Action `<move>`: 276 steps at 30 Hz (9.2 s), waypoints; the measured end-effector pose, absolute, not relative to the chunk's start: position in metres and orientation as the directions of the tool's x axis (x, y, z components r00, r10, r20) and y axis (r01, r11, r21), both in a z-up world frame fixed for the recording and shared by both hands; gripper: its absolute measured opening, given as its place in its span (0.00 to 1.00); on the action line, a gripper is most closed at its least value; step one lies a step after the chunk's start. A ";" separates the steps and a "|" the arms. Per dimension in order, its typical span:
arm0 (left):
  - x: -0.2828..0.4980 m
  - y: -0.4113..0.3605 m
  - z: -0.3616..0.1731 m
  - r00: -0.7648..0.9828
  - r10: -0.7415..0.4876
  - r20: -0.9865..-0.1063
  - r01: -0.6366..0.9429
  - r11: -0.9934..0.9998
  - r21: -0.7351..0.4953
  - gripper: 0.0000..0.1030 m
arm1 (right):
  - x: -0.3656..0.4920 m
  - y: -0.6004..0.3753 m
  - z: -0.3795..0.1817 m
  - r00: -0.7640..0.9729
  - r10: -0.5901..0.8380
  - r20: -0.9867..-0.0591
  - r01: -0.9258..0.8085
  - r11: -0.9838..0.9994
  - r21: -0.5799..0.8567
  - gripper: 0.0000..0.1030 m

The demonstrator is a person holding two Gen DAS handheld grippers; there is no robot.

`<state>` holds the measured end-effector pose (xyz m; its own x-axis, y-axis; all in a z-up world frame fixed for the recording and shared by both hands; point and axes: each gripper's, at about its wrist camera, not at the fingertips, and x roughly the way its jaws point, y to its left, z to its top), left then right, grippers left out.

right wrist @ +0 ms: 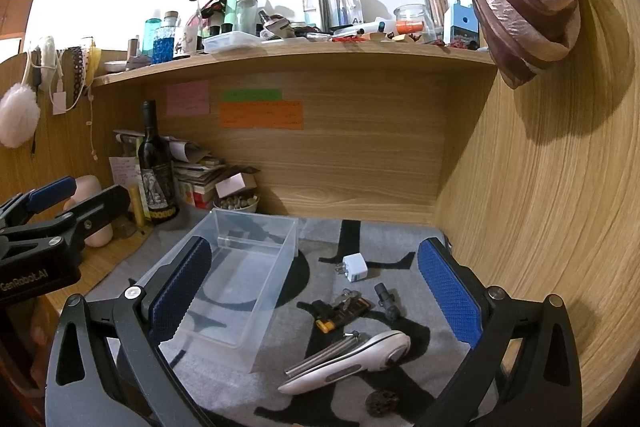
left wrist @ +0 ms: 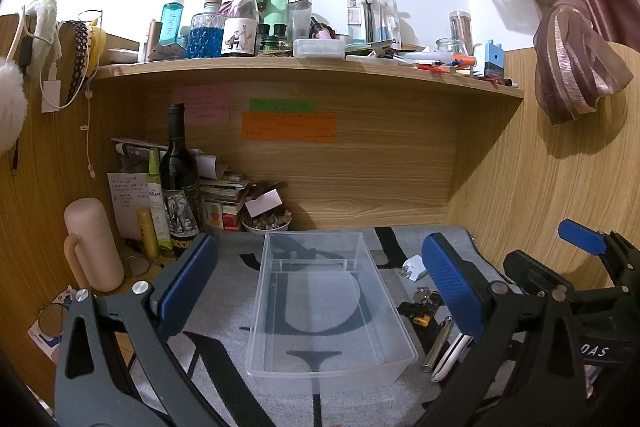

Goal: Organize rigid objects

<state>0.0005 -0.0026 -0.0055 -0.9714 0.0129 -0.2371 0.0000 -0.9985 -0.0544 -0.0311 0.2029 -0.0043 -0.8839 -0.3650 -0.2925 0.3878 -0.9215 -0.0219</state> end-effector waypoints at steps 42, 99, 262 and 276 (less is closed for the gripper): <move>0.001 0.001 -0.006 -0.971 0.013 -0.240 -0.004 -0.999 -0.041 1.00 | -0.029 0.204 -0.004 -0.882 -0.371 -0.291 0.395 -0.918 -0.027 1.00; -0.188 -0.084 -0.114 -0.538 0.205 -0.818 -0.092 -0.979 -0.184 0.10 | -0.294 0.174 -0.119 -0.501 -0.197 -0.843 0.368 -0.930 -0.001 0.40; -0.189 -0.078 -0.118 -0.552 0.184 -0.813 -0.124 -0.983 -0.139 0.11 | -0.193 0.068 -0.089 -0.568 -0.399 -0.720 0.542 -0.839 0.037 0.35; -0.192 -0.080 -0.123 -0.544 0.191 -0.817 -0.128 -0.981 -0.144 0.12 | -0.201 0.048 -0.115 -0.474 -0.339 -0.812 0.587 -0.810 -0.004 0.37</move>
